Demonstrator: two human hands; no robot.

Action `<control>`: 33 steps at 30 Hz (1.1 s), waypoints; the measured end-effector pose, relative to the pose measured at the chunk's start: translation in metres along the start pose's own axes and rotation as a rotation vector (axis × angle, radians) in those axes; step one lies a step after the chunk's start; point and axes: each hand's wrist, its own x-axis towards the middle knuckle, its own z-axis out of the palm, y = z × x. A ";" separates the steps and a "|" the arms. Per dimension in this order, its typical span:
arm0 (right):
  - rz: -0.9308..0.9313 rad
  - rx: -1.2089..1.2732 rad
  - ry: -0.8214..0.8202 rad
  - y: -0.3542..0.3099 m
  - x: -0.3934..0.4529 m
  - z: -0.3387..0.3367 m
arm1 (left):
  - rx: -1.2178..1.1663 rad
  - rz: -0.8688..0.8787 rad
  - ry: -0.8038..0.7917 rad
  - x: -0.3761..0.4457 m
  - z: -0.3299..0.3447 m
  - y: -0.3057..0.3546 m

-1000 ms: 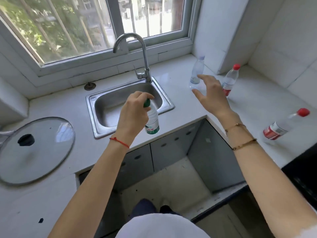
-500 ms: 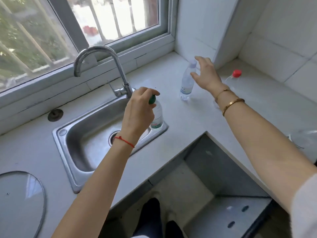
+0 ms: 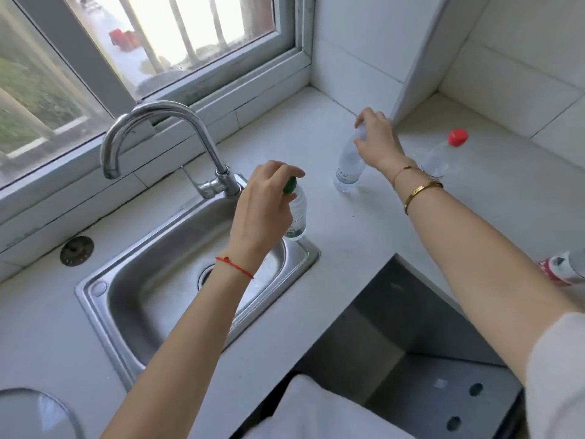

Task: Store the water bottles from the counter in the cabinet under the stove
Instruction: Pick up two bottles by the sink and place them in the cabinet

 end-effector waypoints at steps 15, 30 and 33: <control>0.071 0.136 0.166 0.004 -0.218 -0.051 | -0.101 0.166 -0.140 -0.036 -0.024 0.025; 0.380 0.105 0.369 0.016 -0.440 -0.118 | -0.274 0.469 -0.413 -0.128 0.008 0.121; 0.433 0.100 0.419 0.020 -0.477 -0.126 | -0.302 0.522 -0.470 -0.149 0.014 0.146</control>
